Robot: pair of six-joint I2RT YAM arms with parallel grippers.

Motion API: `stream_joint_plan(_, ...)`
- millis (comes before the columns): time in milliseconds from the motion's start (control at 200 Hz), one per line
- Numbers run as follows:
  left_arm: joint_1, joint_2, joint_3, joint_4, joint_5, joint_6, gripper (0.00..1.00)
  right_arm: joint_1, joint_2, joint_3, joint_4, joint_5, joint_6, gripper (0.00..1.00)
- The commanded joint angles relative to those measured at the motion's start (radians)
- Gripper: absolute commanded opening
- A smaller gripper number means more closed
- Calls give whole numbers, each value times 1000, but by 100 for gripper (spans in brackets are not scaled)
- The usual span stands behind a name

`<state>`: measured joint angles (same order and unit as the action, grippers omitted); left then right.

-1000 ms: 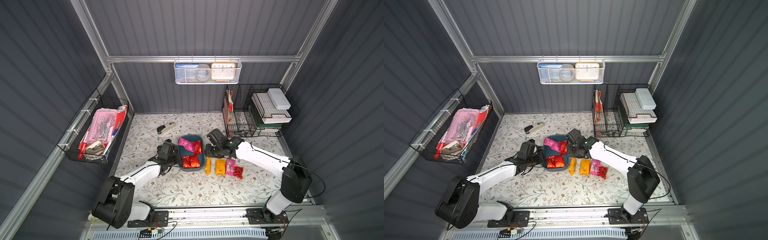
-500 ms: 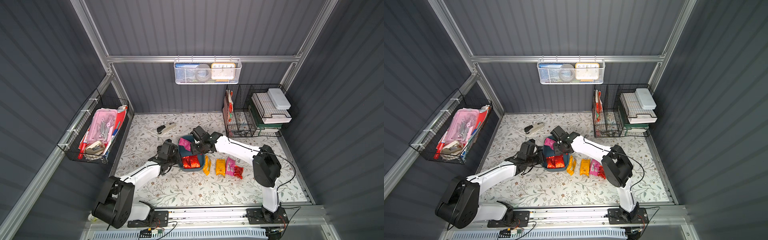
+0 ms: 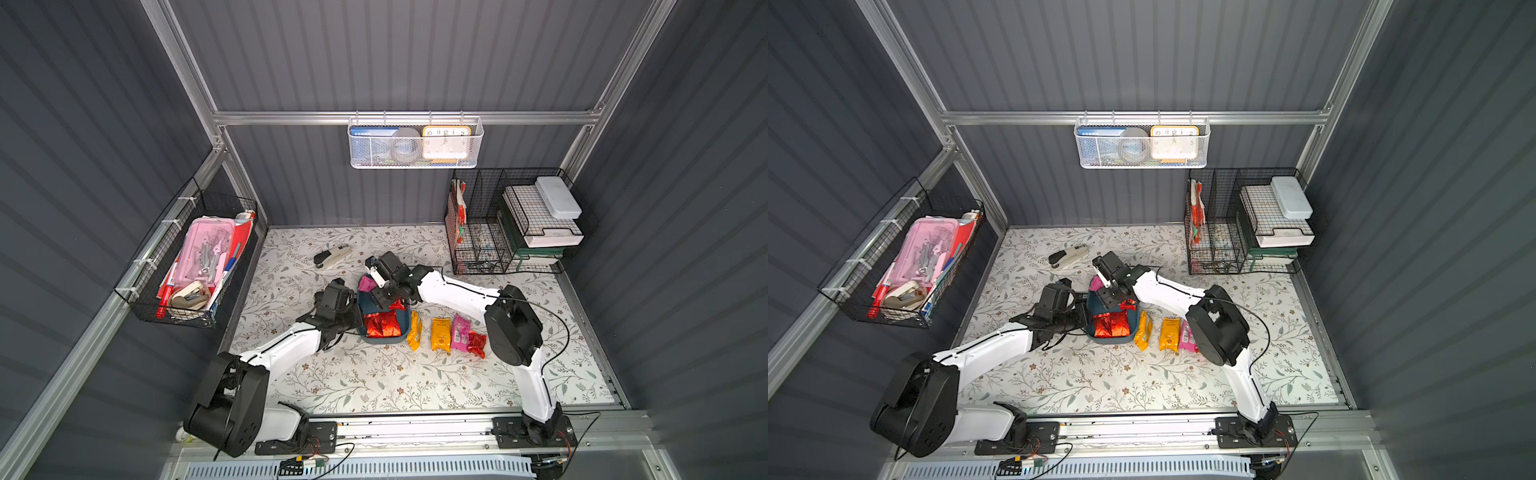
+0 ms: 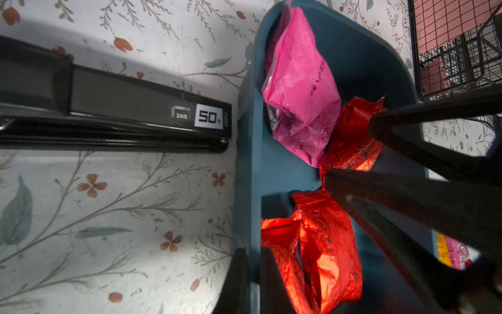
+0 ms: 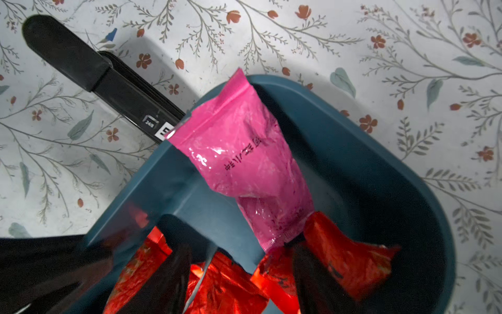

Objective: Take the tea bags out of the storage box
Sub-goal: Pick up the tea bag from the storage box.

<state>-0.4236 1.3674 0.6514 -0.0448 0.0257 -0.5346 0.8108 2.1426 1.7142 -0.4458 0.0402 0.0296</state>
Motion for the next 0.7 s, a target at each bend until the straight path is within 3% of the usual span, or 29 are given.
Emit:
stream_joint_plan(0, 2, -26, -7, 20, 29, 25, 2, -12, 29, 27, 18, 35, -61, 67)
stream_joint_plan(330, 2, -27, -5, 7, 34, 29, 1, -18, 83, 76, 12, 57, -102, 66)
stream_joint_plan(695, 2, -21, -3, 11, 40, 31, 1, -17, 140, 123, 6, 35, -163, 58)
